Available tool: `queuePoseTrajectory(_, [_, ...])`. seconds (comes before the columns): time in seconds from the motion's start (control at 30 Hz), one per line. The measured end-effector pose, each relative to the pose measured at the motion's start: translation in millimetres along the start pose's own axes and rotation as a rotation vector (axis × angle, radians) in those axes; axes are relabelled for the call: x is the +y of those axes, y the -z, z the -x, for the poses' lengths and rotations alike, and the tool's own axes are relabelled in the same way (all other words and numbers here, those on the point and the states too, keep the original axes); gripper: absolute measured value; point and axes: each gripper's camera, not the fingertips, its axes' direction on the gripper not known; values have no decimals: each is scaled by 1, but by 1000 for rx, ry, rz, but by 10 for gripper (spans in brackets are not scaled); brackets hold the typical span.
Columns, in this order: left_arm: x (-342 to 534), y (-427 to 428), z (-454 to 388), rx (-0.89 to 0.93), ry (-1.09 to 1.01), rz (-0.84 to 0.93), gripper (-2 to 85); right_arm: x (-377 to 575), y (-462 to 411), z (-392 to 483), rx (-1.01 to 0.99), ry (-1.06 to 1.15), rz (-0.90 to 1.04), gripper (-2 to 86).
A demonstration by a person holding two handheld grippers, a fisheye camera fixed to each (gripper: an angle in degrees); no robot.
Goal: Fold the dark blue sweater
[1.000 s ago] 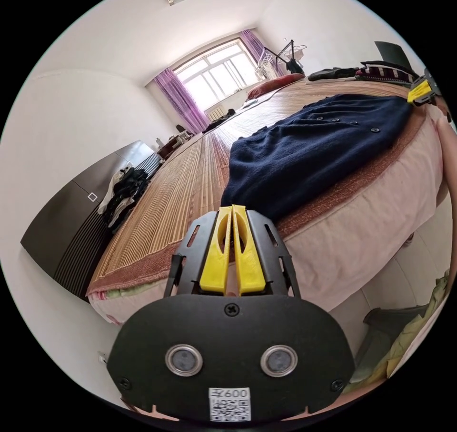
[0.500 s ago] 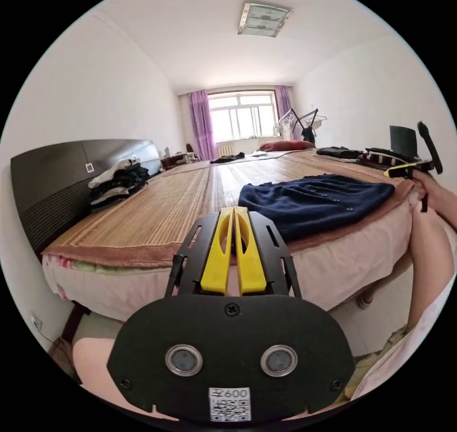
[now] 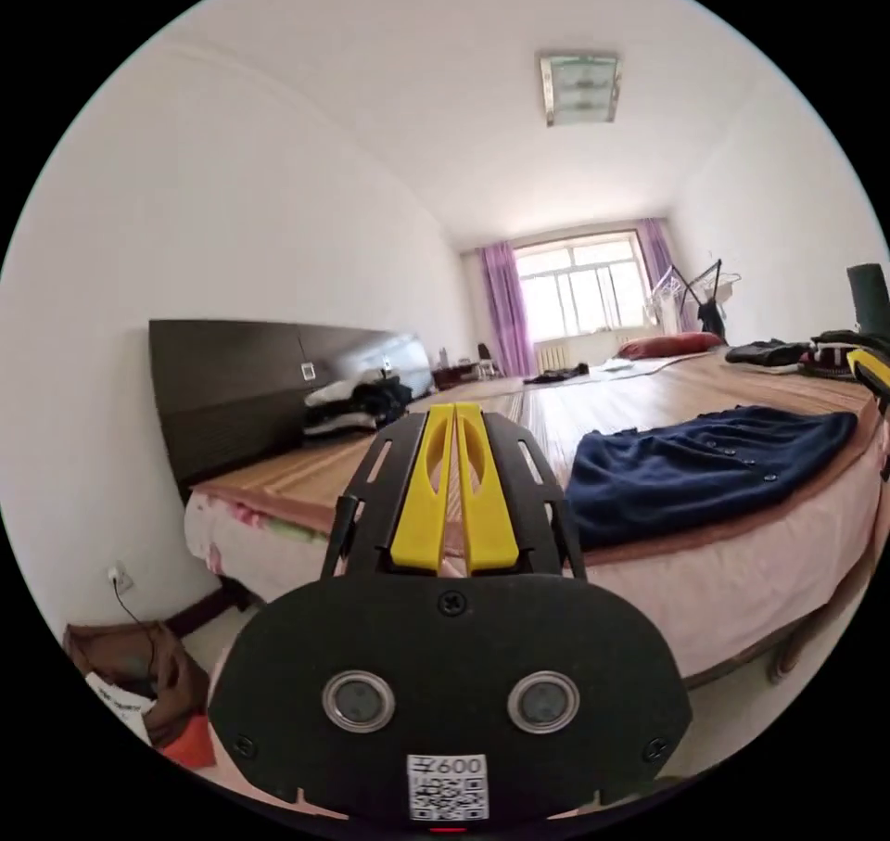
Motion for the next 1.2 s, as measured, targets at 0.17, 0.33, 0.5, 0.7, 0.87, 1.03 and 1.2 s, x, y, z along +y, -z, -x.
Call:
queuePoseTrajectory(0.17, [12,14,2,-2,-258,-48,8,3,25,-26,-38,-72,-44,28])
queuePoseTrajectory(0.33, [39,-13,14,324,-285,11,10,21,8,-67,-164,-426,69,-3])
queuePoseTrajectory(0.5, [58,-84,18,672,1,280,16,14,-8,-44,-74,-356,128,-6])
queuePoseTrajectory(0.7, [80,-114,36,517,45,171,28,26,-26,-26,-99,-336,195,23])
queuePoseTrajectory(0.87, [102,-144,21,558,48,222,46,22,-34,14,-134,-220,215,8])
queuePoseTrajectory(1.03, [150,-191,25,734,390,284,148,21,-35,77,-193,61,214,52])
queuePoseTrajectory(1.2, [151,-206,31,679,375,298,183,17,-37,99,-225,105,198,67])
